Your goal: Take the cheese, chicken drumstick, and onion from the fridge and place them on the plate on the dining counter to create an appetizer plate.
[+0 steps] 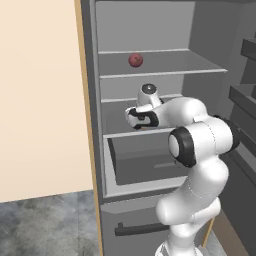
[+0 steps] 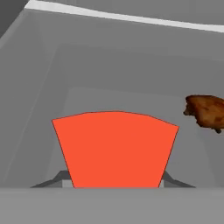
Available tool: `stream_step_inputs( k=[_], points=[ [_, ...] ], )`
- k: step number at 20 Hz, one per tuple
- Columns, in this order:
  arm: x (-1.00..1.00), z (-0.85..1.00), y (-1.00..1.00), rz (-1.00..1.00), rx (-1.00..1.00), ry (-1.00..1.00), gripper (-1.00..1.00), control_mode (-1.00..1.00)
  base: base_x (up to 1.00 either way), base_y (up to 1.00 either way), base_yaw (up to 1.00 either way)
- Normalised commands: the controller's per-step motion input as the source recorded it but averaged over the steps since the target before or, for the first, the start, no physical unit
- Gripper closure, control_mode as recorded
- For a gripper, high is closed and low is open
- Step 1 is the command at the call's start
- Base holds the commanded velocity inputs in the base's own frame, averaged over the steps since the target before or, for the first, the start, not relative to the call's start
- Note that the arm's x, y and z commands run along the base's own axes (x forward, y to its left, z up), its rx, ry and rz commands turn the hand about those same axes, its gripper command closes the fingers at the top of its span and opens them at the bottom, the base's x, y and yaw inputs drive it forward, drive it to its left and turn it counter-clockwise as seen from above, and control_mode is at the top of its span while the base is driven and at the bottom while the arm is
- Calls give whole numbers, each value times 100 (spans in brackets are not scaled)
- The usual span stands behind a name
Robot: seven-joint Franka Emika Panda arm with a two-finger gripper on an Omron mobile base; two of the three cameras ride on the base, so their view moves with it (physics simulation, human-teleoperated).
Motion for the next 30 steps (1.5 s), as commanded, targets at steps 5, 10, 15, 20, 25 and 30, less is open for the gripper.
stream_step_inputs(
  k=[5,10,15,20,25,30],
  points=[
    [-100,95,2,0,9,-10,100,-100,0,0,0],
    [-100,100,0,0,14,2,100,-100,0,0,0],
    [-97,89,0,0,13,21,100,-100,0,0,0],
    [-89,43,0,-2,4,29,100,-100,0,0,0],
    [-77,4,2,-4,0,24,100,-100,0,0,0],
    [-22,0,1,-5,-11,22,100,-100,0,0,0]
  ],
)
